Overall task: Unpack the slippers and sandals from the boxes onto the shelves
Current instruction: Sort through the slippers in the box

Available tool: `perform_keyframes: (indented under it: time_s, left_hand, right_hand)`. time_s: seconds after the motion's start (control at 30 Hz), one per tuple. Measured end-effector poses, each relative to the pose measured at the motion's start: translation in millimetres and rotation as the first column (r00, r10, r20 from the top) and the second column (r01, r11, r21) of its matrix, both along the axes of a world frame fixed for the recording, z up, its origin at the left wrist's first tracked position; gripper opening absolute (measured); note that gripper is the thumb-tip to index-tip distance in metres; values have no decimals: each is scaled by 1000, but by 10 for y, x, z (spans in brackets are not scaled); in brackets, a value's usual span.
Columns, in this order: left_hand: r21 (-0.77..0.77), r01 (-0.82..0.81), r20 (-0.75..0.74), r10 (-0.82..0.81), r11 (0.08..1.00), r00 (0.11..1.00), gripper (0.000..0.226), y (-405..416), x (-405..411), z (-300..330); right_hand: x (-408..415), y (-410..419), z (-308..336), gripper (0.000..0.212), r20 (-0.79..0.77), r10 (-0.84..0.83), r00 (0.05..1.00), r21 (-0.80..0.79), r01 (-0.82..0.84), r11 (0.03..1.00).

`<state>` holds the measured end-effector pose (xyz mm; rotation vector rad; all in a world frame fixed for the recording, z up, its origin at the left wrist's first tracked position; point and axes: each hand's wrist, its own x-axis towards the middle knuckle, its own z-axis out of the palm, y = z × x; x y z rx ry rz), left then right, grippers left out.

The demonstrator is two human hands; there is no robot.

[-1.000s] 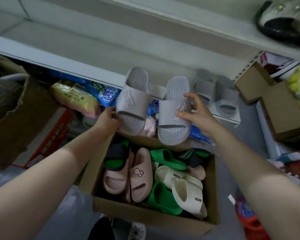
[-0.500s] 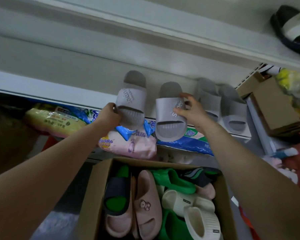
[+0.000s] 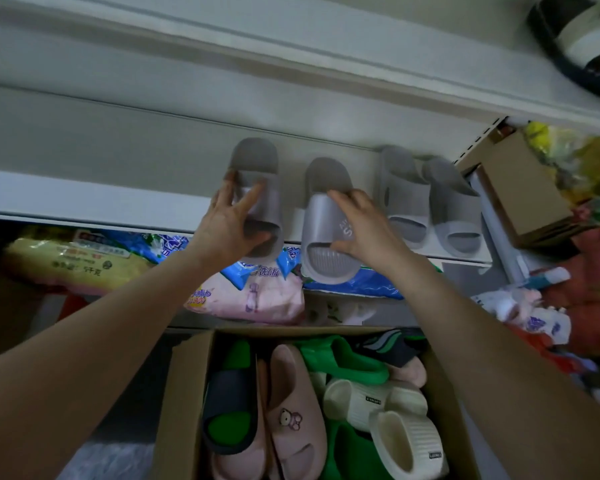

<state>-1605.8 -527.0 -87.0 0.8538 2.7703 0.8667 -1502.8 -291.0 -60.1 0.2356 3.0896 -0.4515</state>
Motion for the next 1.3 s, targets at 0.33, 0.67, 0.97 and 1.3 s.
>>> perform_keyframes:
  time_s: [0.33, 0.67, 0.97, 1.3]
  left_hand:
    - [31, 119, -80, -117, 992, 990, 74, 329, -498, -112]
    - [-3, 134, -85, -134, 991, 987, 71, 328, -540, -86]
    - [-5, 79, -131, -79, 997, 988, 58, 5, 220, -142]
    - [-45, -119, 66, 122, 992, 990, 48, -737, 2152, -958]
  right_hand:
    - [-547, 234, -43, 96, 19, -13, 1000, 62, 12, 998]
    - [-553, 232, -69, 95, 34, -24, 999, 64, 22, 998]
    - [245, 69, -170, 79, -136, -7, 991, 65, 16, 998]
    - [1762, -357, -1098, 66, 73, 139, 988, -54, -135, 989]
